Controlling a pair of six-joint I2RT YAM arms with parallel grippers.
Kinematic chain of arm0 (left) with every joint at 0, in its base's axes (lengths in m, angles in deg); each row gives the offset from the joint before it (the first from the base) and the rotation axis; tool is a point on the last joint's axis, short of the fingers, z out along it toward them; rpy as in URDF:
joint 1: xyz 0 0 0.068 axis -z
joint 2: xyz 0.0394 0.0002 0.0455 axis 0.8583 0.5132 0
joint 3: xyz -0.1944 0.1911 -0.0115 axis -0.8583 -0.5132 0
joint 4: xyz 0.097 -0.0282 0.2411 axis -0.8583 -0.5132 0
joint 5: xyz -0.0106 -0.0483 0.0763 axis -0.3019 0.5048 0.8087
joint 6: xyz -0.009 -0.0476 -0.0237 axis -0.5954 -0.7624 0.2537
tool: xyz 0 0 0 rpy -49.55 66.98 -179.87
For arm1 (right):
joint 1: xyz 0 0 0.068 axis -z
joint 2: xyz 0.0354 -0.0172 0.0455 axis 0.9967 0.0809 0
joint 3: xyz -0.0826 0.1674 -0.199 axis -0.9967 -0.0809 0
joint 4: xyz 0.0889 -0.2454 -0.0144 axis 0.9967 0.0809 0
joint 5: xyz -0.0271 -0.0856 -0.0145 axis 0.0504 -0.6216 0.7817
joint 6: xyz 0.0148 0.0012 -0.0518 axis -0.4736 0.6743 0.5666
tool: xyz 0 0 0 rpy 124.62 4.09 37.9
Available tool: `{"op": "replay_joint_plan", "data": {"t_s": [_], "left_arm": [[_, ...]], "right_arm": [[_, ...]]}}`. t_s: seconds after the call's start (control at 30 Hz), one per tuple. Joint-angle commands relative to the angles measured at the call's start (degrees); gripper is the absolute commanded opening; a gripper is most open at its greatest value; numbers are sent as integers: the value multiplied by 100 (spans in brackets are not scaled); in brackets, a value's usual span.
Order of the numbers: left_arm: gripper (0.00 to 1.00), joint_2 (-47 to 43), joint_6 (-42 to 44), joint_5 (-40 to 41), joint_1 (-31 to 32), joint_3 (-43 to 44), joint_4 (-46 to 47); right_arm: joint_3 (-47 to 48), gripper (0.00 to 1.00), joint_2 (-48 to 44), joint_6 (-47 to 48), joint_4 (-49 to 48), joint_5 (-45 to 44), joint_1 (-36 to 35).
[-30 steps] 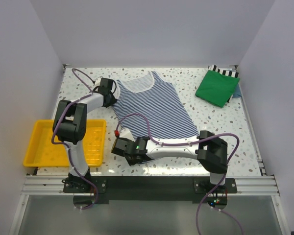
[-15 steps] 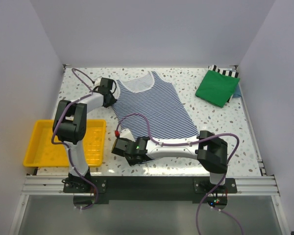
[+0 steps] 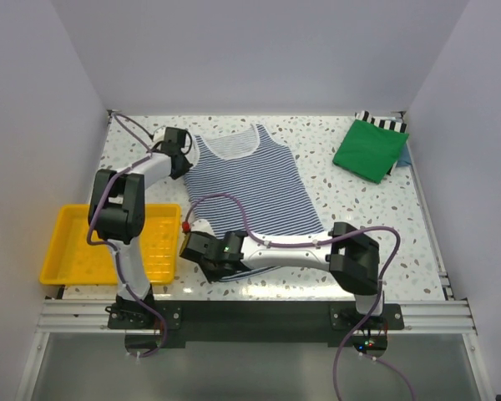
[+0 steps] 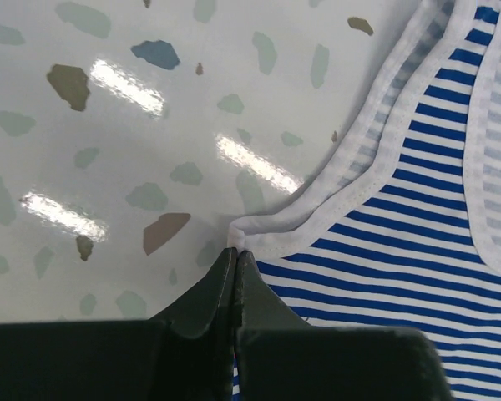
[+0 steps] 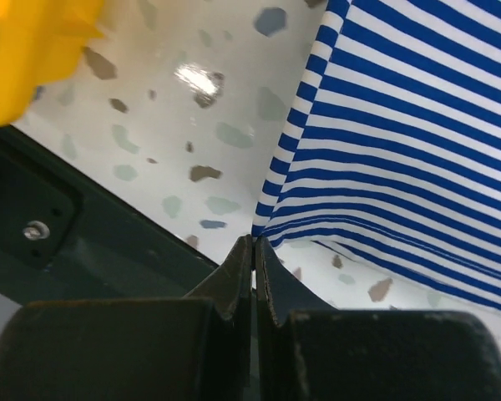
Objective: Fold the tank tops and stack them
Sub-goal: Fold the tank top
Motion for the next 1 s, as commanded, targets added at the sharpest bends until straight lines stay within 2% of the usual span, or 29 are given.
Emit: {"op": "replay_joint_plan", "data": {"t_s": [0.0,0.23,0.57,0.77,0.97], "left_arm": [[0,-382,-119,412,-270,311,59],[0,-488,-4,483,-271,715,-204],[0,223,84,684,493,1909,-617],[0,856,128,773,1029,2639,-820],[0,1270,128,772,1355,2974,-890]], "right_arm": [[473,0,132,195,-82,558,-115],[343,0,-316,239,-143,724,219],[-1369,0,-1493,-24,-723,945,1054],[-2135,0,-1916,-270,-952,884,1230],[-2698,0,-2206,-578,-1092,576,1248]]}}
